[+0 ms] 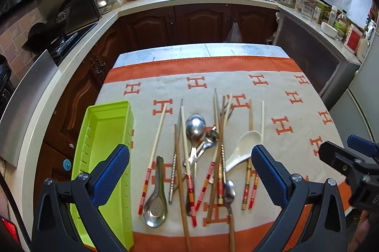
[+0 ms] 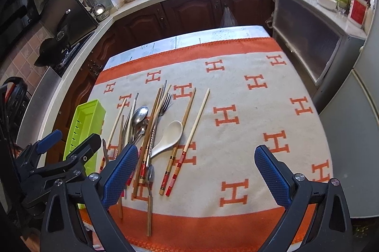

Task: Organize utensils
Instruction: 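Grasp the metal spoon with the left tool while the right tool grasps the white ceramic spoon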

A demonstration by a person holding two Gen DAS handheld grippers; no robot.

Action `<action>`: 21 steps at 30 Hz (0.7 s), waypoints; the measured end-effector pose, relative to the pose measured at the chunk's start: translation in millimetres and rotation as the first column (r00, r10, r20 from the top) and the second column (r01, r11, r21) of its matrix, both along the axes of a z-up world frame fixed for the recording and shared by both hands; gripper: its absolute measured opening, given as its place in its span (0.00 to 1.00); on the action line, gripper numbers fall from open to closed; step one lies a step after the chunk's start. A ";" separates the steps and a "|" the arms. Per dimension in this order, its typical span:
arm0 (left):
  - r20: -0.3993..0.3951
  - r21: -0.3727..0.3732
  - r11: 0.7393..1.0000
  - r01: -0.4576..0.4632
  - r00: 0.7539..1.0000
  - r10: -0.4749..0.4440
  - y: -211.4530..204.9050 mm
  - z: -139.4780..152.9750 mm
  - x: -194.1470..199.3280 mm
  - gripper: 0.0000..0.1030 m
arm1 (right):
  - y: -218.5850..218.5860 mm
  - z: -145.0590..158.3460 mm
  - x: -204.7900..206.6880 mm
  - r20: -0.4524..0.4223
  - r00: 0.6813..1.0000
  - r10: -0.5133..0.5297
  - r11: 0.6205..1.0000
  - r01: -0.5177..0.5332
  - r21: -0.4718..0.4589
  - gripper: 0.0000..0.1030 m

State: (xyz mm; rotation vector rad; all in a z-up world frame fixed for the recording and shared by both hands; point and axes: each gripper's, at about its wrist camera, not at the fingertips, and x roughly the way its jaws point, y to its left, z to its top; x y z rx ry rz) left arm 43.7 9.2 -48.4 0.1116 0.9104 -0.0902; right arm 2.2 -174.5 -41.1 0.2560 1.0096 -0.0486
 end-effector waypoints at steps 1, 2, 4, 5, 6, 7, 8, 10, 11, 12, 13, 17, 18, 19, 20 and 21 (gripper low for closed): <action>-0.005 -0.001 1.000 -0.005 1.000 0.005 2.3 -1.0 4.5 0.99 | -1.3 -3.9 6.1 -0.012 1.000 0.005 1.000 -0.004 0.013 0.98; -0.018 -0.008 1.000 -0.011 1.000 0.011 6.3 -3.1 10.4 0.98 | -4.6 -6.1 11.4 -0.024 1.000 0.008 1.000 -0.008 0.019 0.97; -0.047 -0.023 0.999 -0.028 0.999 0.026 14.2 -7.3 20.4 0.98 | -8.6 -12.6 22.5 -0.049 0.999 0.015 0.999 -0.013 0.033 0.94; -0.067 -0.027 0.999 -0.039 0.997 0.037 18.5 -9.8 25.8 0.98 | -9.9 -15.1 28.3 -0.057 0.998 0.021 0.999 -0.018 0.046 0.89; -0.094 -0.029 0.998 -0.054 0.994 0.051 23.6 -13.6 32.8 0.98 | -12.7 -18.7 33.9 -0.067 0.997 0.027 0.998 -0.023 0.062 0.87; -0.113 -0.030 0.998 -0.063 0.992 0.059 27.4 -16.9 38.4 0.98 | -15.7 -22.8 40.5 -0.082 0.996 0.032 0.997 -0.025 0.079 0.83; -0.125 -0.033 0.997 -0.069 0.990 0.064 30.9 -20.6 43.3 0.98 | -17.4 -27.8 45.7 -0.089 0.995 0.034 0.996 -0.026 0.091 0.80; -0.140 -0.029 0.996 -0.085 0.987 0.080 38.9 -27.5 51.6 0.96 | -20.0 -36.5 56.0 -0.103 0.994 0.039 0.993 -0.027 0.115 0.77; -0.145 -0.027 0.996 -0.090 0.986 0.085 42.1 -30.9 55.7 0.96 | -18.9 -41.3 58.1 -0.102 0.994 0.045 0.991 -0.032 0.127 0.75; -0.150 -0.028 0.995 -0.092 0.985 0.087 44.7 -33.6 58.0 0.96 | -18.2 -46.3 62.4 -0.103 0.993 0.052 0.989 -0.037 0.140 0.73; -0.163 -0.032 0.995 -0.093 0.983 0.086 47.4 -37.6 61.4 0.94 | -18.1 -52.6 68.7 -0.107 0.992 0.063 0.986 -0.045 0.161 0.70; -0.207 -0.068 0.995 -0.079 0.976 0.064 55.4 -52.9 69.9 0.84 | -11.1 -78.0 86.8 -0.112 0.988 0.103 0.974 -0.077 0.214 0.61; -0.216 -0.075 0.995 -0.073 0.975 0.055 57.1 -56.7 70.8 0.78 | -8.8 -85.1 90.3 -0.112 0.987 0.111 0.972 -0.084 0.220 0.60; -0.226 -0.081 0.994 -0.067 0.973 0.048 57.9 -60.3 72.2 0.71 | -6.6 -95.1 96.0 -0.114 0.986 0.122 0.968 -0.093 0.232 0.57; -0.235 -0.087 0.994 -0.063 0.971 0.041 58.4 -63.4 73.0 0.69 | -3.8 -102.0 98.3 -0.115 0.985 0.128 0.966 -0.098 0.239 0.54; -0.247 -0.103 0.993 -0.060 0.968 0.033 59.6 -67.2 73.8 0.64 | -1.3 -109.8 100.5 -0.114 0.984 0.136 0.964 -0.104 0.246 0.53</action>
